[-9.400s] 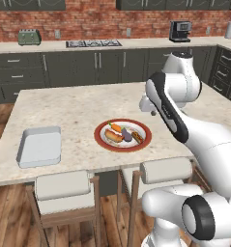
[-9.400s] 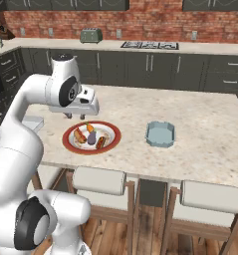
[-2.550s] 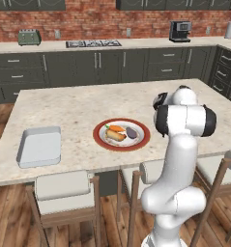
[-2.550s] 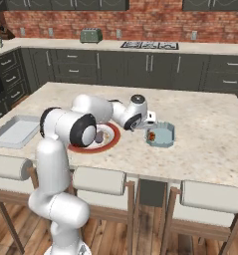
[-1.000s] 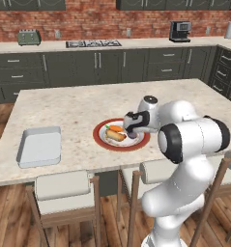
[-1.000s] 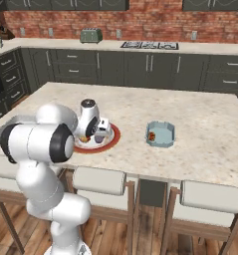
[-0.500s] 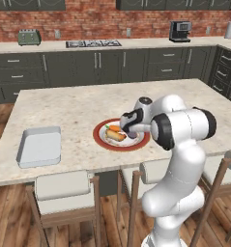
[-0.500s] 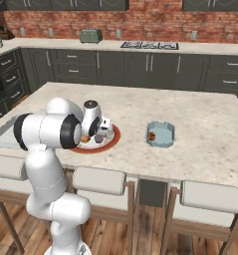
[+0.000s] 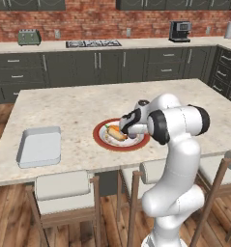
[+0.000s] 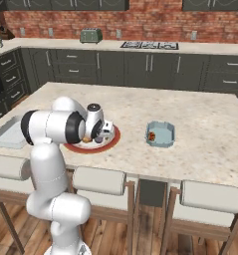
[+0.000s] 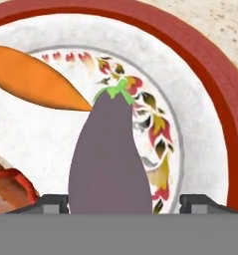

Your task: Place one cooked food and one vegetable from the large plate to each tupperware container.

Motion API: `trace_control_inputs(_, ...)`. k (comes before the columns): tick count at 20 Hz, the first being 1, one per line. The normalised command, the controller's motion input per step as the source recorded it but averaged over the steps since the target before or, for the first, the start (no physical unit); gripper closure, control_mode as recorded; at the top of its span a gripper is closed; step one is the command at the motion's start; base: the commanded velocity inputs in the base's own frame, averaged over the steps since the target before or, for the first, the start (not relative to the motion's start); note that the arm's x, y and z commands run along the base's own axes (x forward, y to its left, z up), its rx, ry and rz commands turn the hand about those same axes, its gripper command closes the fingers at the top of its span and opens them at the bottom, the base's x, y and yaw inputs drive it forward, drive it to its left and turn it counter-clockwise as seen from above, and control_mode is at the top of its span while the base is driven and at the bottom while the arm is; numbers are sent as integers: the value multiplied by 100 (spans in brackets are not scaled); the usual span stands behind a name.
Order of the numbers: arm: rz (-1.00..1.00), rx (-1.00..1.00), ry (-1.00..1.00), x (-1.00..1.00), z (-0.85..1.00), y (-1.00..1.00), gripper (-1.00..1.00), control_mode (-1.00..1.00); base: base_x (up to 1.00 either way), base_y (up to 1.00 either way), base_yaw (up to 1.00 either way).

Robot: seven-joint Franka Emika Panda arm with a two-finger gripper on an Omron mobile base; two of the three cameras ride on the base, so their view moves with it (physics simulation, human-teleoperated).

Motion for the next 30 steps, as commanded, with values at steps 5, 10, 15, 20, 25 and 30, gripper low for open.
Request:
trace_control_inputs(5, 0, 0, 2, 0, -29, 0, 100, -100, 0, 0, 0)
trace_control_inputs(10, 0, 0, -6, -53, 47, -19, 100, -100, 0, 0, 0)
trace_control_inputs(15, 0, -5, -19, -43, 82, -54, 100, -100, 0, 0, 0)
trace_control_inputs(20, -2, -14, 0, -3, 64, -81, 100, -100, 0, 0, 0)
trace_control_inputs(25, -2, -16, 22, 14, 35, -100, 100, -100, 0, 0, 0)
trace_control_inputs(30, 0, -11, 19, 28, 13, -100, 100, -100, 0, 0, 0)
